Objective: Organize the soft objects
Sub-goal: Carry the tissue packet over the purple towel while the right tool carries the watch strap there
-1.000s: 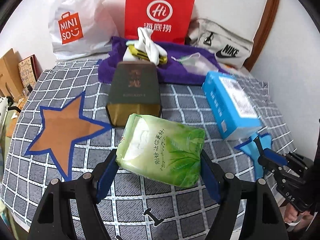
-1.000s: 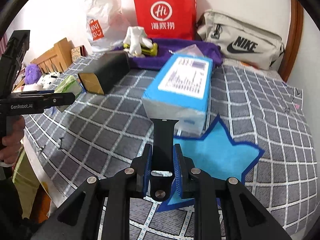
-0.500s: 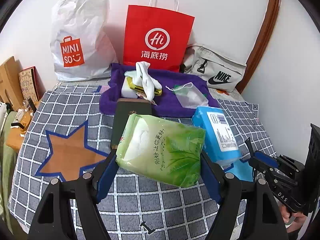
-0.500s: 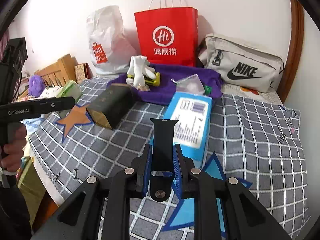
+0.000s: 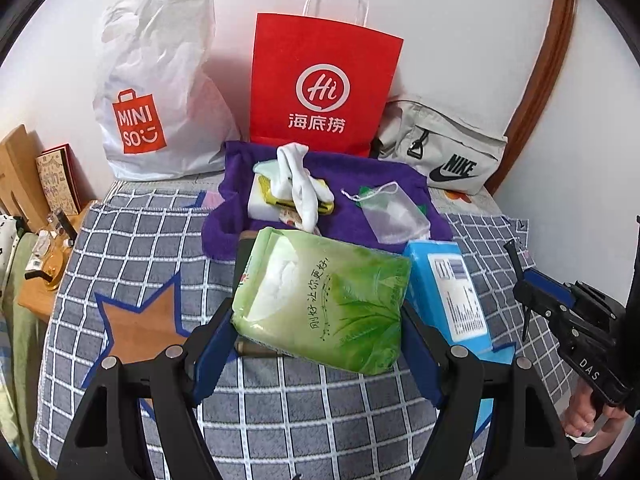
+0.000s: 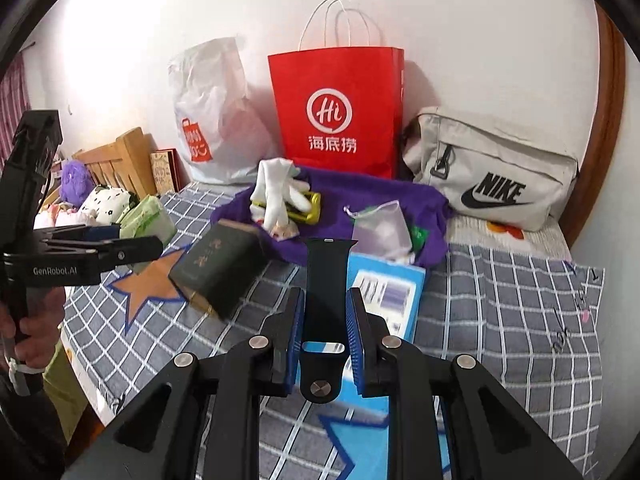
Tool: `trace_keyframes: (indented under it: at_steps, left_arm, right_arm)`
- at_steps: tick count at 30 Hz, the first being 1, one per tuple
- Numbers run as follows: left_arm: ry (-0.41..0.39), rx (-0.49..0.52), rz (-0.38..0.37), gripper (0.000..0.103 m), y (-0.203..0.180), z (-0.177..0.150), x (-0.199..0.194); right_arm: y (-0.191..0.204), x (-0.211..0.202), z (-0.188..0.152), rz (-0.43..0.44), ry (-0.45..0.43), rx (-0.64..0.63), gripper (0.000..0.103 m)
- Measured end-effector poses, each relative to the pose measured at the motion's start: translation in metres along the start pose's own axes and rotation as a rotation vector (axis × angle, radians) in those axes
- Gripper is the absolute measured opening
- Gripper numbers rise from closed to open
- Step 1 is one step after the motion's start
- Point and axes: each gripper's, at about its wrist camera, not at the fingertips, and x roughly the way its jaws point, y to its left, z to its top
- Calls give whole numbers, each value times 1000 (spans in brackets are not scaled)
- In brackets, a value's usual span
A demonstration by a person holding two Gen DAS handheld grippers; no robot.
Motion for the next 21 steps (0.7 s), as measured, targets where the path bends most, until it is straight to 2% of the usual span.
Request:
trace_keyframes:
  at_steps: [9,21]
  left_arm:
    - [9,-27,1,76,3,31,21]
    - [13,-46,28,76,11,60,45]
  right_arm:
    - [-13,21,34,5,-13,4,21]
    - [-30,62,58,21,12,13,21]
